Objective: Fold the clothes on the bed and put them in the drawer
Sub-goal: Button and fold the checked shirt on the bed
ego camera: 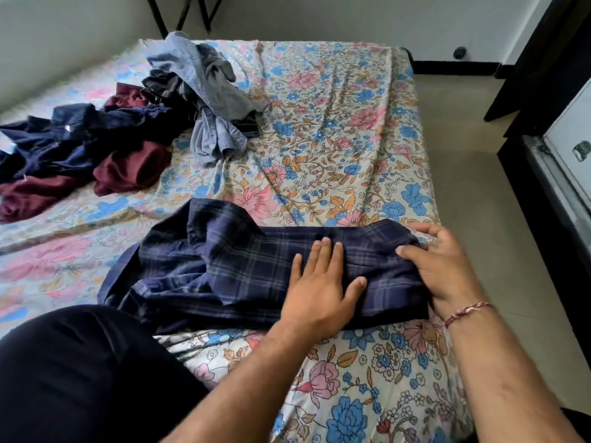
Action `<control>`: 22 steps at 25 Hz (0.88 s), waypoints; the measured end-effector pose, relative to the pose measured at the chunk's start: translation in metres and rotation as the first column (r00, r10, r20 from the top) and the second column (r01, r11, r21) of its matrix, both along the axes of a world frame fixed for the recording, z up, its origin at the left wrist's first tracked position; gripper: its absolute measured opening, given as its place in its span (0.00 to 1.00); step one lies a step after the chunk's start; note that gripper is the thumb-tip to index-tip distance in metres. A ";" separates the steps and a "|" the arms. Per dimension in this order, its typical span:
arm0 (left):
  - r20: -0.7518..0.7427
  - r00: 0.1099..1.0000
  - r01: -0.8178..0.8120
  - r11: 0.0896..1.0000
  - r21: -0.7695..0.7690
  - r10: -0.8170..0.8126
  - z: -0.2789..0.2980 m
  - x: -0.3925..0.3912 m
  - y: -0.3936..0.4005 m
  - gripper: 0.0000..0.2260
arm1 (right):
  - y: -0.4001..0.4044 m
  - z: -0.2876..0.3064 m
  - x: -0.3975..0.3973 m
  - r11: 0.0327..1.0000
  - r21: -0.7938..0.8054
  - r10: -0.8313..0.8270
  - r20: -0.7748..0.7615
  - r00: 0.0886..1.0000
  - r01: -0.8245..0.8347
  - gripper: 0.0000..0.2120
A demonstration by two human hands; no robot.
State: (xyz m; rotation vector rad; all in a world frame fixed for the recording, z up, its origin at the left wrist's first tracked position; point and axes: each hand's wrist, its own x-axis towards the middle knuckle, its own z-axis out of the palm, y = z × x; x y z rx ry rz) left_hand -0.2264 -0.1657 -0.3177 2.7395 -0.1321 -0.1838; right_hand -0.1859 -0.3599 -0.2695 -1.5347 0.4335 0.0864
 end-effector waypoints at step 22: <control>-0.085 0.796 -0.550 0.657 -0.516 0.599 0.036 0.020 0.115 0.17 | 0.117 -0.016 -0.029 0.881 -0.436 0.174 -0.063 0.983 -0.184 0.22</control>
